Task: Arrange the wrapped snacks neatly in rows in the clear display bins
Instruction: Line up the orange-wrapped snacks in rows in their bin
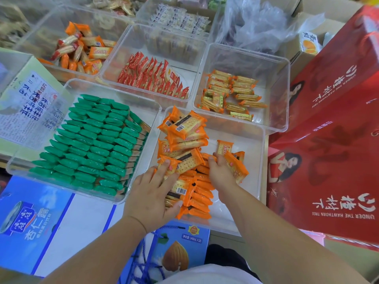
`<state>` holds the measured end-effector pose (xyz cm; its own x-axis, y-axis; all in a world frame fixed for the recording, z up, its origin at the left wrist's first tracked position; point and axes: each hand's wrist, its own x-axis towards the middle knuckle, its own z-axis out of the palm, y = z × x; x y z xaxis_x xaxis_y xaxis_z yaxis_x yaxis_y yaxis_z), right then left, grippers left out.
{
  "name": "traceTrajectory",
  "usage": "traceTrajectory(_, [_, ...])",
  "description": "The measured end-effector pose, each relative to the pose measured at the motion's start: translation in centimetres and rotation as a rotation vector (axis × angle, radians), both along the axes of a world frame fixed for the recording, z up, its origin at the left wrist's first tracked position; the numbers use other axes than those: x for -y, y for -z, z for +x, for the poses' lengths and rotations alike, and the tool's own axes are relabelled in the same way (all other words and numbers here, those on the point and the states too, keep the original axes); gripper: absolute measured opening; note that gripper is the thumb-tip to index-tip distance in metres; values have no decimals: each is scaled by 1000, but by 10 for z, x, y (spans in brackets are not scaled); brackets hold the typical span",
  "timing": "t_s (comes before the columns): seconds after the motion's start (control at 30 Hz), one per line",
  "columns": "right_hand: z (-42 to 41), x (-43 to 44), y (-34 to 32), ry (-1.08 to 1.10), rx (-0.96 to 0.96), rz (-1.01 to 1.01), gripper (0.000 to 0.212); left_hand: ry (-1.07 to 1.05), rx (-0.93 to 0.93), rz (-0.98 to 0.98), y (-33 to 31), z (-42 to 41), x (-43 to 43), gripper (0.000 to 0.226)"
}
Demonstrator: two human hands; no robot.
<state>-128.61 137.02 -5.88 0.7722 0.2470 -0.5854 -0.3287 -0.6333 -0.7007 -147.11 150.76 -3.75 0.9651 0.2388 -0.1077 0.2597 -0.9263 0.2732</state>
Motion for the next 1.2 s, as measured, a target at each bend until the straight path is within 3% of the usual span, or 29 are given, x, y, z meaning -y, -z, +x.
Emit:
traceTrajectory(0.13, [5,7,2,-83,9,8,49,-1,-2,-1,2,1,0,68])
traceTrajectory(0.3, [28,17,-7,-427,86,-173,52,5,13,8,3,1,0,68])
traceTrajectory(0.43, [48,22,-26,-540,401,-244,46,11,31,17,4,1,-1,67])
traceTrajectory(0.5, [58,24,-32,-608,619,-389,45,11,32,23,5,1,-1,67])
traceTrajectory(0.57, [63,26,-35,-755,777,-683,45,12,32,31,4,1,-1,67])
traceTrajectory(0.63, [63,30,-33,-899,793,-924,51,14,30,36,4,1,-1,68])
traceTrajectory(0.7, [59,33,-25,-1023,778,-1035,66,16,28,37,4,1,-1,68])
traceTrajectory(0.87, [51,29,-13,-1066,724,-1035,84,19,25,47,4,1,-1,69])
traceTrajectory(1.03, [48,32,-15,-1045,751,-945,68,18,25,42,4,0,-1,68])
traceTrajectory(1.2, [43,34,-22,-1004,590,-772,56,16,25,39,3,0,-1,68])
